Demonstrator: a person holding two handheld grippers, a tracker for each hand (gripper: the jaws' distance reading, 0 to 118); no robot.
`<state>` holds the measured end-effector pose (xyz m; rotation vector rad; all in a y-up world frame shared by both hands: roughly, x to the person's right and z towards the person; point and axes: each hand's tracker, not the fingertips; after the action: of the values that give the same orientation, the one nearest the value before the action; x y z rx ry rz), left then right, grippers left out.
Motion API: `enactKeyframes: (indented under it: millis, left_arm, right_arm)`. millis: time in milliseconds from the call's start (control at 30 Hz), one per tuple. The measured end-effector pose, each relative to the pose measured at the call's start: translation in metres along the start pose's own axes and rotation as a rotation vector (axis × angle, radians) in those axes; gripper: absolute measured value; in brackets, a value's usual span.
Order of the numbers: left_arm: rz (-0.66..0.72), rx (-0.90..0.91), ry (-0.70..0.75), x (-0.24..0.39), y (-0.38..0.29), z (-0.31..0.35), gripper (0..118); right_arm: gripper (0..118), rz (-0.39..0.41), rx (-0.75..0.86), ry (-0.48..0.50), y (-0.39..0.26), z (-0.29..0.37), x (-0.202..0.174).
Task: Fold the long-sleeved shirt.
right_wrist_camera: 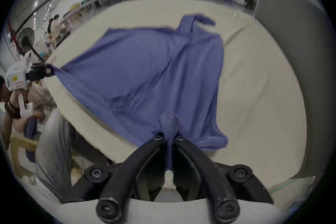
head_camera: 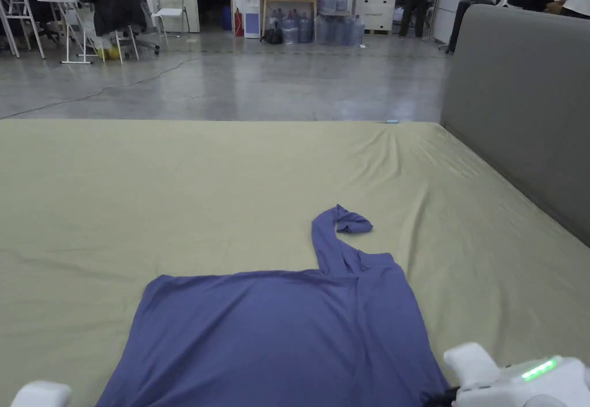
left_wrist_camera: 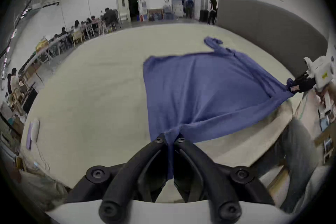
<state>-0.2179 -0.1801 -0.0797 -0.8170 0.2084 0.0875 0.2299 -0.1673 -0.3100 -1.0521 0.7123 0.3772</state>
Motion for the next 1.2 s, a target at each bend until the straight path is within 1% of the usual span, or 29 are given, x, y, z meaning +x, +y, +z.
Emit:
enactKeyframes:
  millis: [33, 133, 200, 300, 333, 367, 400, 433, 467, 500, 567, 633, 667, 767, 800, 833, 867, 900, 933, 967, 1033, 1067, 1133, 1200]
  left_arm:
    - [0.002, -0.01, 0.0, -0.001, -0.007, -0.001, 0]
    - [0.019, -0.059, -0.012, -0.001, -0.02, 0.001, 0]
    - [0.015, -0.07, -0.013, -0.002, -0.024, -0.001, 0]
    - [0.042, -0.075, -0.011, -0.007, -0.028, -0.007, 0]
    - [0.065, -0.066, -0.018, -0.009, -0.027, -0.008, 0]
    - [0.078, -0.053, -0.029, -0.011, -0.025, -0.008, 4]
    - [0.084, -0.043, -0.034, -0.012, -0.027, -0.009, 28]
    - [0.086, -0.033, -0.034, -0.013, -0.023, -0.007, 88]
    - [0.086, -0.032, -0.025, -0.016, -0.015, -0.004, 115]
    - [0.087, -0.033, -0.023, -0.018, -0.009, -0.001, 116]
    - [0.101, 0.037, -0.034, -0.021, 0.004, 0.014, 116]
    - [0.124, 0.112, -0.049, -0.023, 0.026, 0.025, 116]
    - [0.133, 0.131, -0.046, 0.001, 0.04, 0.039, 116]
    - [0.152, 0.154, -0.04, 0.017, 0.065, 0.043, 113]
    - [0.155, 0.145, -0.024, -0.003, 0.071, 0.025, 104]
    - [0.144, 0.14, -0.001, -0.001, 0.074, 0.018, 67]
    - [0.138, 0.14, 0.026, 0.003, 0.076, 0.009, 20]
    - [0.134, 0.129, 0.032, 0.005, 0.076, -0.001, 0]
    - [0.136, 0.14, 0.039, 0.019, 0.081, 0.006, 0]
    - [0.155, 0.112, 0.016, 0.022, 0.084, 0.003, 0]
    - [0.159, 0.107, -0.002, 0.03, 0.087, 0.001, 0]
    - [0.204, 0.067, -0.042, 0.011, 0.096, -0.015, 0]
    - [0.193, 0.06, -0.056, 0.007, 0.11, -0.024, 0]
    - [0.183, 0.059, -0.058, 0.006, 0.121, -0.042, 0]
  right_arm:
    - [1, 0.006, -0.015, -0.017, -0.004, -0.006, -0.001]
    - [1, 0.064, -0.113, -0.016, -0.008, -0.02, -0.003]
    - [1, 0.049, -0.114, -0.01, -0.008, -0.035, 0.009]
    - [1, 0.04, -0.136, -0.006, -0.005, -0.045, 0.012]
    - [4, 0.039, -0.14, -0.007, -0.006, -0.047, 0.012]
    - [13, 0.038, -0.142, -0.01, -0.006, -0.046, 0.013]
    - [34, 0.037, -0.136, -0.013, -0.005, -0.043, 0.013]
    - [76, 0.036, -0.113, -0.023, -0.004, -0.037, 0.015]
    - [95, 0.031, -0.072, -0.03, -0.005, -0.029, 0.016]
    - [99, 0.023, -0.041, -0.044, -0.003, -0.021, 0.019]
    - [99, -0.001, 0.058, -0.059, 0.004, 0.004, 0.027]
    - [99, -0.044, 0.122, -0.074, 0.015, 0.022, 0.035]
    - [99, -0.071, 0.15, -0.094, 0.022, 0.029, 0.039]
    - [98, -0.152, 0.21, -0.14, 0.037, 0.044, 0.038]
    - [92, -0.175, 0.229, -0.155, 0.04, 0.043, 0.039]
    - [61, -0.175, 0.244, -0.154, 0.042, 0.041, 0.038]
    - [15, -0.172, 0.243, -0.156, 0.043, 0.037, 0.037]
    - [0, -0.174, 0.22, -0.14, 0.044, 0.031, 0.039]
    - [0, -0.189, 0.221, -0.141, 0.05, 0.028, 0.044]
    - [0, -0.192, 0.193, -0.125, 0.053, 0.024, 0.048]
    - [0, -0.191, 0.18, -0.119, 0.052, 0.012, 0.045]
    - [0, -0.186, 0.173, -0.121, 0.055, 0.008, 0.047]
    - [0, -0.181, 0.166, -0.126, 0.063, 0.0, 0.048]
    - [0, -0.183, 0.169, -0.121, 0.089, -0.006, 0.058]
